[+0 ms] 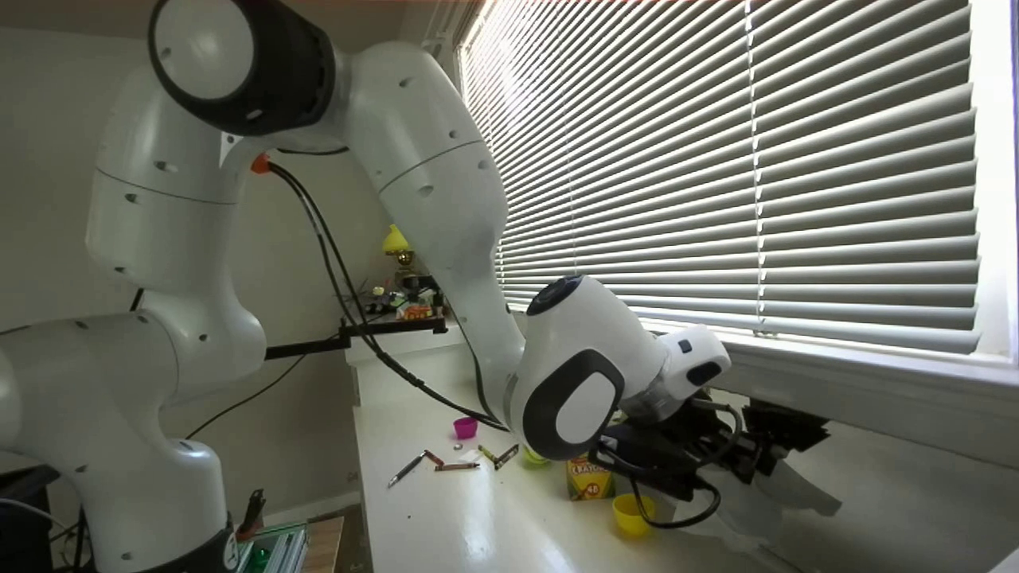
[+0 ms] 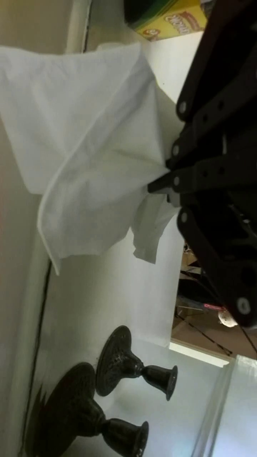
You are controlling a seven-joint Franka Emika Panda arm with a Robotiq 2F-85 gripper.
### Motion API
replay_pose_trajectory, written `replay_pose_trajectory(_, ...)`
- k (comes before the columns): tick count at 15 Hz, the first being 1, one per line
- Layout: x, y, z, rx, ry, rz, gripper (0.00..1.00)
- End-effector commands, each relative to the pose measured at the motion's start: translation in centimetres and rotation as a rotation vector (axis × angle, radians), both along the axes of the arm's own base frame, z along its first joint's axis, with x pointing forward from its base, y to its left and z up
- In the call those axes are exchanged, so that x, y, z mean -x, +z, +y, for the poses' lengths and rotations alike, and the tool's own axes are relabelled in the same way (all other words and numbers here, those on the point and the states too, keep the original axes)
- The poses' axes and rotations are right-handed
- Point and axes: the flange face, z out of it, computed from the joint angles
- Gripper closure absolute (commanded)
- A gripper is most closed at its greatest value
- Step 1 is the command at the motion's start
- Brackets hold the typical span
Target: Pick up the napkin and wipe the mirror part of the counter
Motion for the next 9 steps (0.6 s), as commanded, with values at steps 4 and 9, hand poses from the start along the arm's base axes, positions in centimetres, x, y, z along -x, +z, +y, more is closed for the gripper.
replay_pose_trajectory(4, 1.7, 5.5, 4.1, 0.014, 0.093, -0.135, 1.0)
replay_pose_trajectory(9, 0.6, 4.7, 5.5, 0.003, 0.125, -0.106, 1.0)
